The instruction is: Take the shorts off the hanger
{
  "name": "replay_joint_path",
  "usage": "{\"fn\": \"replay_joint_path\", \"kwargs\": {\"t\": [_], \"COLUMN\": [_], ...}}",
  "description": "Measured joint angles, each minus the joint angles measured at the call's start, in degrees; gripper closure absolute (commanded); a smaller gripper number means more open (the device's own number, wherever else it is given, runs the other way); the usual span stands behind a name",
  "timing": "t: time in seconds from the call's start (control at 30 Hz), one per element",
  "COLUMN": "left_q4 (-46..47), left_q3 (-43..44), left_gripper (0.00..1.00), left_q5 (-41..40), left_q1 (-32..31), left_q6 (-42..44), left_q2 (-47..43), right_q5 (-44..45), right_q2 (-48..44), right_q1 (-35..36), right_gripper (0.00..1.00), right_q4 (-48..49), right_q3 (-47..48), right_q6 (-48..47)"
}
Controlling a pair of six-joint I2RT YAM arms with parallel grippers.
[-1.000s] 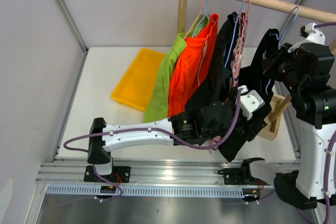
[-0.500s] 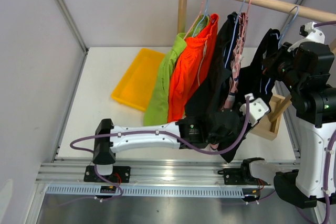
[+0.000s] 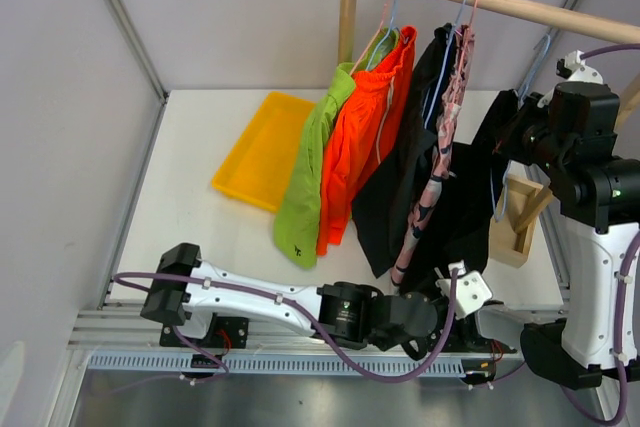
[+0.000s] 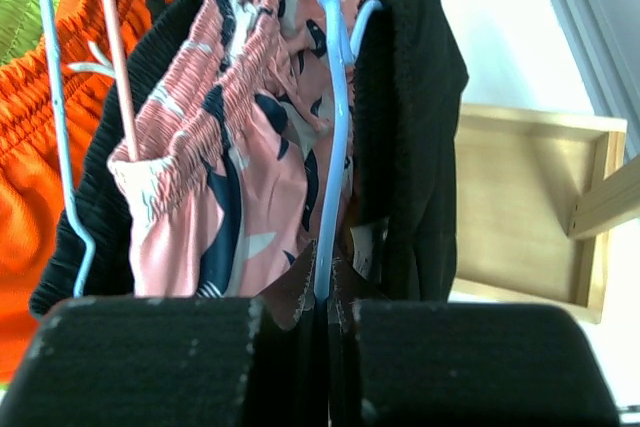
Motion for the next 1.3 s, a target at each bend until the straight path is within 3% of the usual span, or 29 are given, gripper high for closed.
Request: {"fn": "replay_joint_path", "kwargs": {"t": [0.17, 0.4, 0.63, 0.83, 0.97, 1.17, 1.3], "left_q4": [-0.3, -1.1, -1.7, -0.4, -1.6, -3.5, -4.7], "left_q3": [3.2, 12.6, 13.4, -1.2, -7.4, -12.7, -15.6], "left_gripper": [1.00, 1.00, 1.00, 1.00, 1.00, 1.00, 1.00], "left_q5": [1.0, 4.8, 6.6, 6.8, 5.7, 2.5, -1.1], "left_q1": [3.1, 13.9, 19.2, 13.9, 7.1, -4.0, -7.9], "left_q6": [-0.4, -0.6, -2.0, -4.7, -6.1, -8.5, -10.8], "left_q2": [0.8, 5.5, 7.8, 0.8, -3.9, -12.8, -18.1], "right_q5": [-1.0, -10.2, -15.3, -12.3, -8.3, -6.2, -8.3], "right_q2": [-1.6, -8.0, -5.7, 1.9, 8.8, 16.8, 20.0], "right_q1": [-0.2, -0.5, -0.5, -0.5, -1.6, -9.0, -15.3], "right_gripper": [1.00, 1.00, 1.00, 1.00, 1.00, 1.00, 1.00], "right_q4": [-1.8, -6.6, -8.0, -7.8, -7.3, -7.6, -8.3], "right_q3": [0.0, 0.5, 13.5, 20.4, 23.8, 26.1, 30.3], "right_q6": [1.7, 6.2, 7.6, 6.3, 4.7, 3.2, 2.9]}}
